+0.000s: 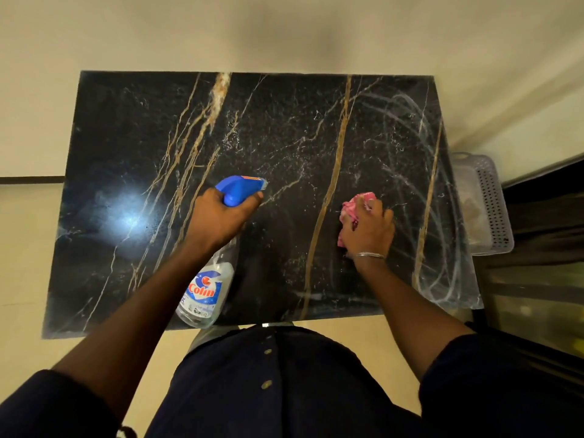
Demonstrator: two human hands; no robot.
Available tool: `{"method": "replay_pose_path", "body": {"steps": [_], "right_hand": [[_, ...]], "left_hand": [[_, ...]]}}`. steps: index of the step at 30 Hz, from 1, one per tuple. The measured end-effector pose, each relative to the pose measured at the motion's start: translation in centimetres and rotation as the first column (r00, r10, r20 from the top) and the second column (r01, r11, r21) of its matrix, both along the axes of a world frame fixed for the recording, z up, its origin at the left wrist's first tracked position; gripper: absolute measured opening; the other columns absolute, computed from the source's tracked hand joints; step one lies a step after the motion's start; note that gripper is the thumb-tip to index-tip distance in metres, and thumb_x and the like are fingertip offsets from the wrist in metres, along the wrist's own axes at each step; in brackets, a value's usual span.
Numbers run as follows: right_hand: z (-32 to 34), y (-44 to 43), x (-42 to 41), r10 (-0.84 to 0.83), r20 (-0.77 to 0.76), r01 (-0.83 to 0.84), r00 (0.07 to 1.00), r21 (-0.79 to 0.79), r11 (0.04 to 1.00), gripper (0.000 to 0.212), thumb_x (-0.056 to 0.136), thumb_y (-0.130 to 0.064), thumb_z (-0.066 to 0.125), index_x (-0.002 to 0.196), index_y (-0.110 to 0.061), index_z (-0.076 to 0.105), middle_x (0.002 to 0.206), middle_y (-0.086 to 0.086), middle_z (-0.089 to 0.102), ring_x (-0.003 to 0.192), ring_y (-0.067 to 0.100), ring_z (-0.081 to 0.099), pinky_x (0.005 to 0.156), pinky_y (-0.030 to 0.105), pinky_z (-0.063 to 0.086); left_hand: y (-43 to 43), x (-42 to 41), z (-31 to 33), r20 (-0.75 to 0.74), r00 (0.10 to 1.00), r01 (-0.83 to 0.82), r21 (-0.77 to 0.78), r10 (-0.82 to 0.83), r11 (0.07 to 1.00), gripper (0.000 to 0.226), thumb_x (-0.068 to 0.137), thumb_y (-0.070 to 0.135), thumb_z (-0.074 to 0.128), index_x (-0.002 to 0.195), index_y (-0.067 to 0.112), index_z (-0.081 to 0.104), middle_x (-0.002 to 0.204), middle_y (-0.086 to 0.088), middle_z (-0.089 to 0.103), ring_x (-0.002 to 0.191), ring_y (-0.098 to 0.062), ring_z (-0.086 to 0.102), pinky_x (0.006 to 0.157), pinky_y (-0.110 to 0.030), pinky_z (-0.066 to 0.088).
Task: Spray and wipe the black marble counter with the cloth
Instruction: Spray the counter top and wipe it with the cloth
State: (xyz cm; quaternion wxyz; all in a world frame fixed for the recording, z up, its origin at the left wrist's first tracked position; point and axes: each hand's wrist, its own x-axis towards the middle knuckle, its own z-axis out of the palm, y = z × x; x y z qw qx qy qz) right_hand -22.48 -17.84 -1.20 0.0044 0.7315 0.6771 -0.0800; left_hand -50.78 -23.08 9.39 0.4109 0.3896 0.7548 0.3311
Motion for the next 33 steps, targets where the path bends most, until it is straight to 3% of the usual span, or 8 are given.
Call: {"method": "replay_pose_path", "body": {"steps": [2, 7, 11, 16, 22, 26, 29, 33], "right_hand": [[0.3, -0.7, -3.0, 0.012, -0.027, -0.011, 1.0, 0.012, 1.0, 0.053, 0.092, -0.044, 0.051, 0.14, -0.021, 0.048, 0.14, 0.01, 0.045, 0.11, 0.033, 0.045, 0.086, 0.043, 0.044], [-0.2, -4.4, -11.2, 0.387, -0.125, -0.384, 0.913, 0.053, 0.922, 0.054, 0.087, -0.039, 0.057, 0.137, -0.019, 0.051, 0.136, 0.01, 0.051, 0.108, 0.031, 0.05, 0.086, 0.042, 0.047], [-0.2, -4.2, -8.9, 0.564, -0.075, -0.561, 0.822, 0.063, 0.825, 0.055, 0.086, -0.041, 0.06, 0.137, -0.021, 0.053, 0.136, 0.01, 0.053, 0.104, 0.031, 0.053, 0.08, 0.042, 0.05], [-0.3, -2.3, 0.1, 0.293, -0.003, -0.293, 0.956, 0.01, 0.956, 0.053, 0.089, -0.039, 0.051, 0.141, -0.025, 0.049, 0.142, 0.005, 0.048, 0.106, 0.028, 0.047, 0.079, 0.037, 0.047], [0.6, -2.0, 0.1, -0.052, 0.04, 0.052, 0.998, -0.009, 0.999, 0.055, 0.095, -0.043, 0.046, 0.145, -0.018, 0.046, 0.145, 0.012, 0.042, 0.117, 0.035, 0.043, 0.089, 0.044, 0.046], [1.0, -6.8, -7.0, 0.119, -0.031, -0.118, 0.992, 0.041, 0.992, 0.05, 0.094, -0.045, 0.047, 0.136, -0.019, 0.048, 0.133, 0.01, 0.046, 0.104, 0.025, 0.047, 0.077, 0.036, 0.051], [0.2, -9.7, -11.1, 0.285, -0.073, -0.283, 0.956, 0.033, 0.958, 0.052, 0.092, -0.047, 0.05, 0.136, -0.019, 0.051, 0.134, 0.009, 0.051, 0.105, 0.027, 0.049, 0.08, 0.038, 0.052], [-0.2, -9.5, -8.4, 0.413, -0.03, -0.414, 0.91, -0.002, 0.91, 0.057, 0.089, -0.049, 0.056, 0.141, -0.024, 0.049, 0.137, 0.005, 0.051, 0.103, 0.026, 0.051, 0.069, 0.036, 0.056]], "left_hand": [[-0.4, 0.1, 0.2, -0.005, 1.0, 0.008, 0.002, -0.008, 1.0, 0.034, 0.085, 0.044, 0.073, 0.099, 0.014, 0.068, 0.068, -0.003, 0.067, 0.055, -0.013, 0.061, 0.057, -0.033, 0.054], [-1.1, 0.6, 0.1, 0.005, 1.0, 0.019, -0.012, -0.019, 1.0, 0.031, 0.088, 0.037, 0.073, 0.106, 0.013, 0.066, 0.063, 0.0, 0.063, 0.05, -0.008, 0.059, 0.054, -0.026, 0.05], [-1.2, 0.0, 0.1, 0.006, 1.0, 0.024, -0.038, -0.024, 0.999, 0.039, 0.087, 0.04, 0.072, 0.109, 0.008, 0.066, 0.065, -0.002, 0.066, 0.049, -0.007, 0.06, 0.053, -0.025, 0.05], [-0.9, -1.3, 0.4, 0.021, 0.997, 0.08, -0.064, -0.078, 0.995, 0.05, 0.08, 0.055, 0.071, 0.105, 0.012, 0.066, 0.081, -0.01, 0.073, 0.064, -0.02, 0.068, 0.07, -0.048, 0.062], [-0.9, -2.5, -0.1, -0.006, 0.991, 0.132, -0.055, -0.132, 0.99, 0.045, 0.085, 0.048, 0.071, 0.11, 0.011, 0.065, 0.089, -0.011, 0.073, 0.076, -0.028, 0.07, 0.073, -0.043, 0.061], [-0.6, -2.8, -0.5, -0.024, 0.984, 0.174, -0.075, -0.176, 0.982, 0.049, 0.084, 0.051, 0.07, 0.112, 0.011, 0.065, 0.09, -0.008, 0.073, 0.076, -0.022, 0.071, 0.073, -0.038, 0.06], [-0.3, -2.7, -0.4, -0.028, 0.976, 0.214, -0.073, -0.216, 0.974, 0.046, 0.085, 0.05, 0.07, 0.109, 0.012, 0.066, 0.086, -0.007, 0.073, 0.072, -0.018, 0.069, 0.066, -0.031, 0.056], [-0.1, -2.6, -0.2, -0.02, 0.965, 0.262, -0.051, -0.263, 0.964, 0.039, 0.087, 0.044, 0.071, 0.106, 0.01, 0.067, 0.082, -0.01, 0.073, 0.067, -0.019, 0.068, 0.064, -0.031, 0.056]]}}
